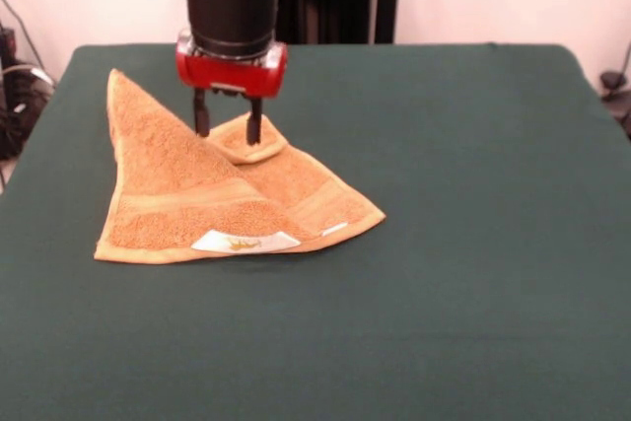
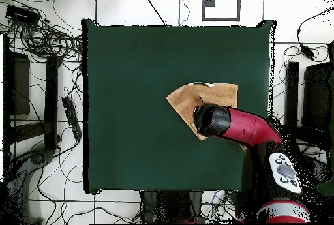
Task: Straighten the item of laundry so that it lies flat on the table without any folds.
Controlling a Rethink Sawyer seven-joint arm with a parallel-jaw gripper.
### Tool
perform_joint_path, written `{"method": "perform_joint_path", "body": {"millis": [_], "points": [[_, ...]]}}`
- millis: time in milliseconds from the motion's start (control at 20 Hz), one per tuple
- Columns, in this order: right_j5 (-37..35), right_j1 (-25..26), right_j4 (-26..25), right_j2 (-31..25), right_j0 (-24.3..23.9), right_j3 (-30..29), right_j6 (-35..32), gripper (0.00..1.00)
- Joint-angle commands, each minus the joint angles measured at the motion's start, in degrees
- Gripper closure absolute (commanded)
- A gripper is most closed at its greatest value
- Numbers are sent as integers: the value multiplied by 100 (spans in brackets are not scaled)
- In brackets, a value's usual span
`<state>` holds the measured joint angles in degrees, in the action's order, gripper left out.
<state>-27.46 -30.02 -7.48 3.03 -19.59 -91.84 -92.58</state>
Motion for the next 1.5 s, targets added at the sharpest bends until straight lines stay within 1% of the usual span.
{"method": "perform_joint_path", "body": {"millis": [50,150,300,350,450,600,750,1050,1300,1500], "points": [[-841,377,356,-471,88,831,-647,0],[-809,474,321,-436,100,936,-634,0],[-816,969,239,-158,316,1368,-864,0],[-672,1122,200,-49,394,1450,-975,0],[-593,1338,201,79,496,1565,-1116,0],[-793,1486,236,306,659,1598,-1274,0],[-933,1479,299,562,851,1525,-1457,0],[-1010,1359,504,713,961,1282,-1469,0],[-1029,1337,468,1092,1190,1202,-1516,0],[-769,1212,374,1484,1445,1175,-1583,0]]}}
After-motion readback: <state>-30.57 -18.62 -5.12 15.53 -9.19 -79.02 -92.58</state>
